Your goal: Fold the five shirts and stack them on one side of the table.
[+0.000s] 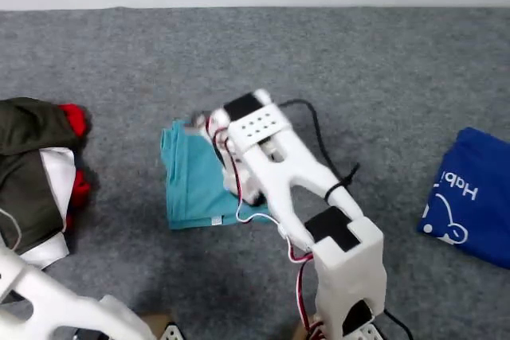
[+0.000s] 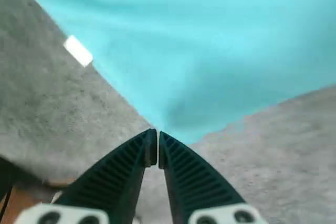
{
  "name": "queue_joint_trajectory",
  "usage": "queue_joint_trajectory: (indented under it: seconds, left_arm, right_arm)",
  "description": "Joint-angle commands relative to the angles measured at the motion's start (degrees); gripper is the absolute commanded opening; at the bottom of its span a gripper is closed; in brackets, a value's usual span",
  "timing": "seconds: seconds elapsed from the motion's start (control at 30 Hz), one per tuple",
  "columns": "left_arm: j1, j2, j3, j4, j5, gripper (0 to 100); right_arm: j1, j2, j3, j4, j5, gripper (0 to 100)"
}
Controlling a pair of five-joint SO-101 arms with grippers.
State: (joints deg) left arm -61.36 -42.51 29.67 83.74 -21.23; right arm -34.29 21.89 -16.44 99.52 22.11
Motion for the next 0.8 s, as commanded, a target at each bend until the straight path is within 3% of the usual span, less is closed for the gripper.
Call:
queue_joint_trajectory:
  seconds: [0.0, 0.27, 0.43, 0.6, 0.77]
  left_arm:
    - [2.90, -1.14, -0.13, -0.70, -1.23, 0]
    - [7.21, -1.14, -0.13, -0.53, -1.32, 0]
    - [8.44, -1.14, -0.04, -0.62, -1.32, 0]
    - [10.73, -1.14, -0.04, -1.14, -1.41, 0]
    - [18.90, -0.79, -0.13, -3.87, -1.23, 0]
  right_arm:
    - [3.21, -3.74, -10.29, -1.36, -0.35, 1.0]
    - [11.38, 10.33, -11.78, -23.43, 0.26, 1.0]
    - [12.09, 20.70, -12.13, -31.08, 6.33, 1.0]
    - [11.47, 22.02, -23.03, -24.84, 5.98, 1.0]
    - [10.07, 21.49, -40.18, -12.79, 6.07, 1.0]
